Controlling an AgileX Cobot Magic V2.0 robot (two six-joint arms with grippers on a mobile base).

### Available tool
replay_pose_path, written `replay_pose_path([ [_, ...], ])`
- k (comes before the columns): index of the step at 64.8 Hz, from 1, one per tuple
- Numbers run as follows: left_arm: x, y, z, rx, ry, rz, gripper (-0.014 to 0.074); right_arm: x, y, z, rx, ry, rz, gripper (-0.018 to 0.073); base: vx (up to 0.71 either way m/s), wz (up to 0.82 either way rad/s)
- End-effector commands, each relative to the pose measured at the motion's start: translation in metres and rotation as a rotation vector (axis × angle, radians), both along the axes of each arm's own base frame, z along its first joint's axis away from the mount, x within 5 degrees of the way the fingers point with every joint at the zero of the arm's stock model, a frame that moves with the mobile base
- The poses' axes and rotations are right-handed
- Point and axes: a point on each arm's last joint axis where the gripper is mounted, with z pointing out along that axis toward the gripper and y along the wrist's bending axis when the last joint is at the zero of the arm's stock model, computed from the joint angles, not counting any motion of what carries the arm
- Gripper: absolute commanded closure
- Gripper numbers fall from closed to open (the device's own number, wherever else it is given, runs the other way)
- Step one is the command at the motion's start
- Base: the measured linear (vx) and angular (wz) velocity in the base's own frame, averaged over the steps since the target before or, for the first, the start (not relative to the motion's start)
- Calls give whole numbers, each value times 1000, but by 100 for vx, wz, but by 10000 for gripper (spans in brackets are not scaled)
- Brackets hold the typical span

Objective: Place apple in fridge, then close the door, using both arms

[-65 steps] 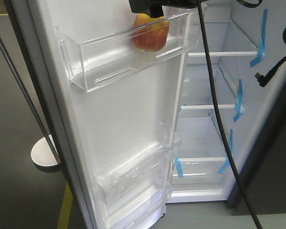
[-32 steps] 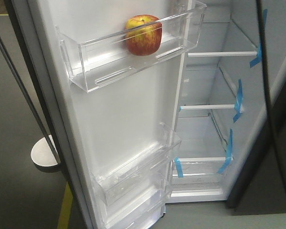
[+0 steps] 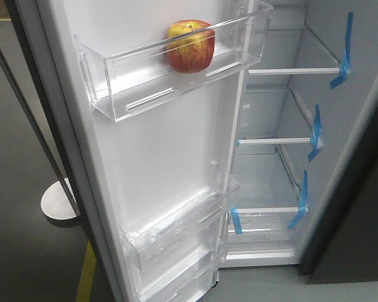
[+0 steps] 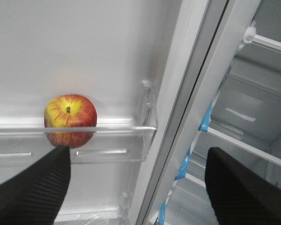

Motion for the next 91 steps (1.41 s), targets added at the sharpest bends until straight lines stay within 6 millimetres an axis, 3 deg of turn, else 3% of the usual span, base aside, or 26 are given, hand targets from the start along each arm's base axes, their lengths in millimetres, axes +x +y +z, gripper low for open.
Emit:
replay_pose_path([
  [1, 1, -2, 1, -7, -69, -23, 602, -28, -7, 6, 28, -91, -27, -1, 0, 0],
  [14, 1, -2, 1, -7, -69, -23, 602, -66, -22, -40, 16, -109, -127, -1, 0, 0],
  [29, 1, -2, 1, -7, -69, -23, 602, -102, -40, -123, 25, -23, -283, -1, 0, 0],
  [36, 1, -2, 1, -7, -69, -23, 602, -120, -43, -143, 56, -50, -300, -1, 0, 0],
  [51, 1, -2, 1, -7, -69, -23, 602, -143, -48, -156, 80, -95, -314, -1, 0, 0],
  [65, 1, -2, 1, -7, -69, -23, 602, -151, -48, -177, 69, 22, -319, -1, 0, 0],
  [91, 1, -2, 1, -7, -69, -23, 602, -162, -50, -178, 70, 7, -317, -1, 0, 0],
])
